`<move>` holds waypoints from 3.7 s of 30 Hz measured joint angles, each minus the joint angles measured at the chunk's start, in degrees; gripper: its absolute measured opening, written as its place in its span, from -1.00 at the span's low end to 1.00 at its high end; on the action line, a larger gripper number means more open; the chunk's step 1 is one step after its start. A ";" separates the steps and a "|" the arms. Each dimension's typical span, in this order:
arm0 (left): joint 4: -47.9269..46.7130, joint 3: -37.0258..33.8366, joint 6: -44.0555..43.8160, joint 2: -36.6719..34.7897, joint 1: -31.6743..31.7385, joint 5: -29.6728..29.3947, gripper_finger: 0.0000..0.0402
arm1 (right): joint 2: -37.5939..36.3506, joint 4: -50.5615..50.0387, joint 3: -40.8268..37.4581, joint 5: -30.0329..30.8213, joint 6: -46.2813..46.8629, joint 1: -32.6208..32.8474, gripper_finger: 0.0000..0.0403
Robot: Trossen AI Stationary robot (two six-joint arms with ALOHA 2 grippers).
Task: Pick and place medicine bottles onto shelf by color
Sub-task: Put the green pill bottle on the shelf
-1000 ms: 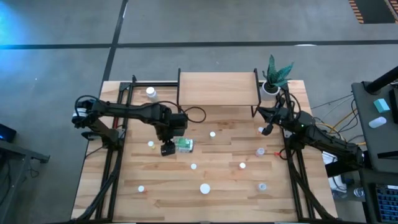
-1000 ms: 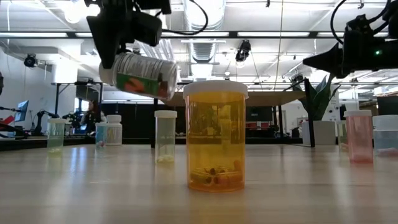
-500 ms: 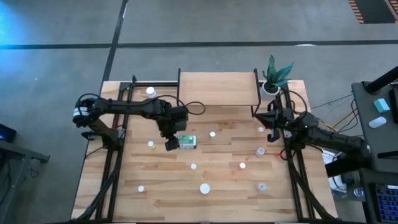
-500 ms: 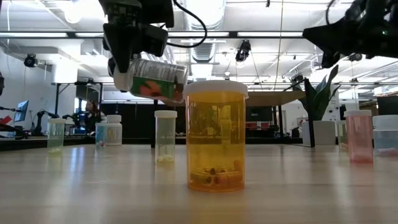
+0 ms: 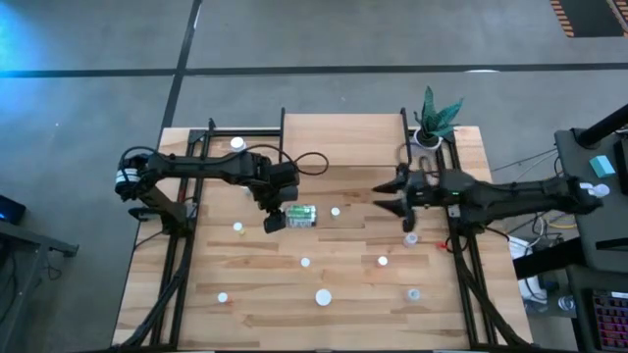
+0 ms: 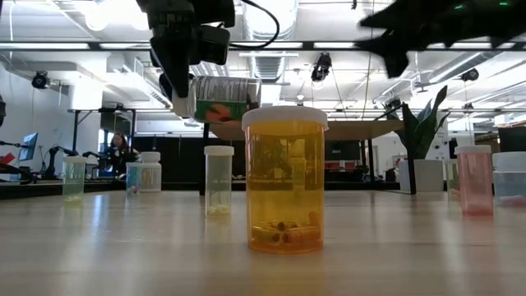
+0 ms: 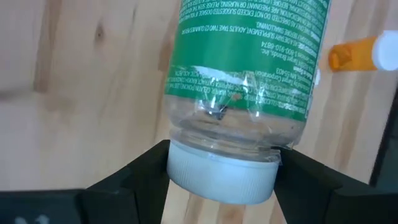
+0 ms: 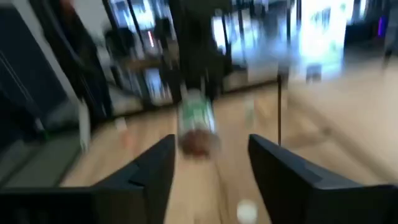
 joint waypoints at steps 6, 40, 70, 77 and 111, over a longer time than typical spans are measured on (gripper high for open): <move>0.06 0.12 0.30 0.00 0.00 -0.59 0.08 | 12.16 -9.51 11.51 0.20 0.35 1.41 0.43; 11.95 -0.12 -16.78 0.00 4.01 22.55 0.08 | 56.92 -47.24 61.16 38.23 -26.14 17.77 0.72; 23.87 0.18 13.38 -12.15 -0.89 8.77 0.42 | 34.79 -8.78 26.37 27.55 -19.60 16.12 0.29; 34.92 -0.27 17.70 -13.18 -5.81 -2.98 0.42 | 31.47 25.66 9.81 13.40 -14.36 10.13 0.29; 42.57 3.15 14.41 -2.81 -8.04 -9.56 0.42 | 33.34 36.83 7.26 4.66 -10.05 8.55 0.29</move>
